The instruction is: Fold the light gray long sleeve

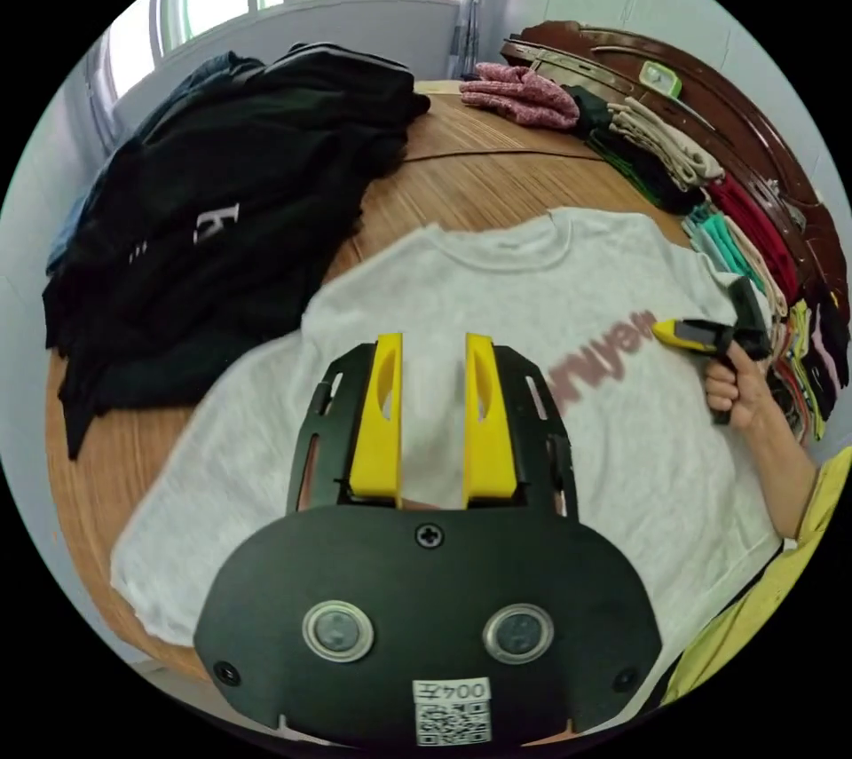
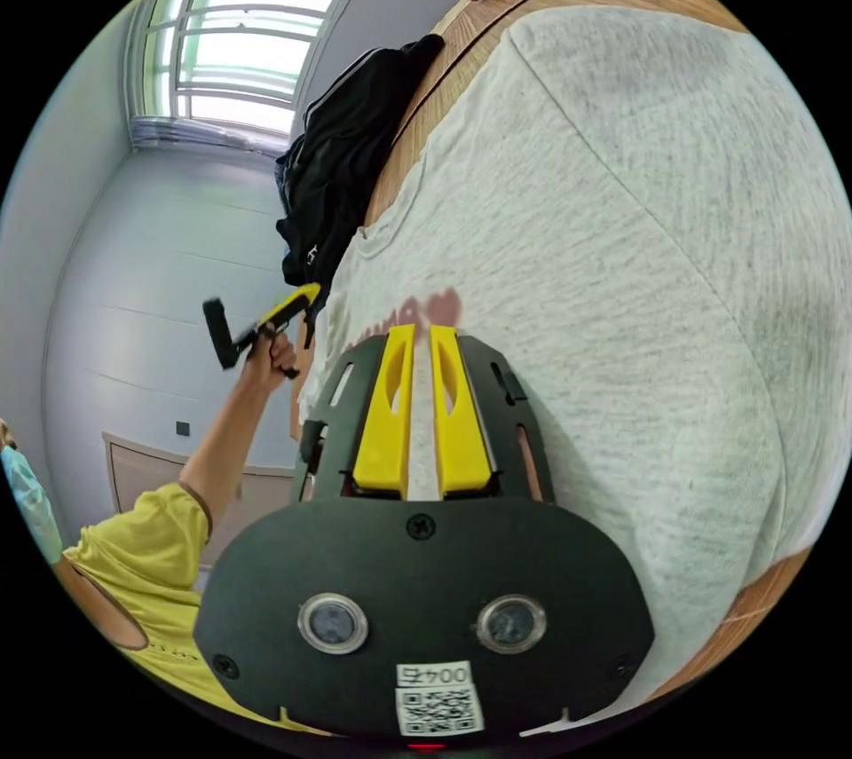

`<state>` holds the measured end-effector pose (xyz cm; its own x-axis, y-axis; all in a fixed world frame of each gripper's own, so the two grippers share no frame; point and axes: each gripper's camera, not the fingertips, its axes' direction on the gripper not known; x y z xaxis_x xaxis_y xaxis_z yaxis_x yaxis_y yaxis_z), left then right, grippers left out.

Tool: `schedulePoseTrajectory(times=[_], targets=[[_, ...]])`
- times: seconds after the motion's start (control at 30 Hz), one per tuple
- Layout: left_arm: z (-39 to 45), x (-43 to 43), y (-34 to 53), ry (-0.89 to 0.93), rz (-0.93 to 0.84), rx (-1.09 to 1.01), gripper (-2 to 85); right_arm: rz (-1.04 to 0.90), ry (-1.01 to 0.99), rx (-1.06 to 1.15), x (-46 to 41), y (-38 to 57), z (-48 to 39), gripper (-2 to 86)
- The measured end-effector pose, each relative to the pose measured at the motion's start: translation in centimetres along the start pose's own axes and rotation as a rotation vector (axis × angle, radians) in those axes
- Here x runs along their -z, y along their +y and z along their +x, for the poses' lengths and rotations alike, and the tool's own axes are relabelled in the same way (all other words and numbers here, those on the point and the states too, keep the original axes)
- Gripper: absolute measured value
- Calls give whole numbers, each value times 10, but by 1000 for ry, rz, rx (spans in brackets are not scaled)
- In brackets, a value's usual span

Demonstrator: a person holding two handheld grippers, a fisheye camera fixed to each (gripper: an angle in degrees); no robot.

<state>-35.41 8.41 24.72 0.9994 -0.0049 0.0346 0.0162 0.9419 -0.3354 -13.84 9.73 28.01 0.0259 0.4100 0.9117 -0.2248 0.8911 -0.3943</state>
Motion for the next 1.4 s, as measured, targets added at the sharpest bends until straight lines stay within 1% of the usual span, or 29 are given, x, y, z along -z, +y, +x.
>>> schedulePoseTrajectory(times=[0.03, 0.1, 0.13, 0.2, 0.27, 0.33, 0.4, 0.53, 0.57, 0.63, 0.67, 0.7, 0.8, 0.87, 0.93, 1.0, 1.03, 1.1, 1.2, 1.27, 1.3, 1.37, 1.4], targets=[[1, -8, -14, -25, -21, -25, 102, -1, -7, -2, 1, 0, 3, 43], [6, -42, -60, -96, -118, -111, 106, -2, -47, -21, 6, -2, 14, 44], [7, -49, -68, -88, -134, -122, 107, -2, -51, -22, 7, -2, 16, 45], [7, -74, -92, -17, -184, -126, 108, -5, -40, -8, 9, -3, 18, 46], [7, -86, -100, 13, -207, -137, 103, -4, -33, -1, 10, -3, 20, 48], [0, -88, -102, 68, -205, -111, 93, -5, -39, 1, 11, -5, 23, 52], [-8, -90, -100, 162, -200, -78, 74, -3, -40, -1, 12, -6, 26, 52], [-2, -87, -91, 182, -168, -63, 42, -1, -35, 1, 12, -8, 29, 49], [3, -84, -90, 159, -160, -79, 36, 0, -36, -1, 11, -9, 30, 48], [11, -72, -87, 56, -133, -81, 30, 0, -37, -1, 10, -10, 31, 47], [19, -58, -81, -32, -68, -67, 28, 0, -36, 0, 9, -11, 32, 43], [30, -55, -75, -92, -40, -55, 29, -1, -28, 1, 8, -12, 31, 38], [69, -78, -60, -222, -75, -120, 39, -1, 12, 19, 2, -15, 27, 25], [80, -70, -55, -301, -27, -87, 53, -1, 28, 30, -1, -16, 24, 25], [85, -61, -58, -321, -57, -86, 69, 0, 26, 30, -4, -18, 23, 27], [85, -30, -48, -328, -8, -28, 82, 1, 18, 24, -8, -21, 22, 26], [85, -20, -42, -315, 21, -5, 85, 1, 18, 22, -9, -21, 21, 24], [85, 9, -3, -169, 127, 80, 80, 1, 21, 24, -15, -24, 18, 18], [94, 9, 55, -49, 174, 158, 50, 3, 31, 35, -23, -27, 11, 14], [101, -7, 85, -28, 169, 192, 25, 5, 41, 45, -29, -29, 6, 15], [103, -19, 94, -10, 126, 197, 18, 5, 49, 51, -33, -30, 2, 17], [106, -26, 90, 29, 97, 154, 11, 6, 58, 57, -39, -31, -3, 21], [108, -38, 84, 46, 39, 126, 8, 6, 61, 59, -43, -33, -7, 24]])
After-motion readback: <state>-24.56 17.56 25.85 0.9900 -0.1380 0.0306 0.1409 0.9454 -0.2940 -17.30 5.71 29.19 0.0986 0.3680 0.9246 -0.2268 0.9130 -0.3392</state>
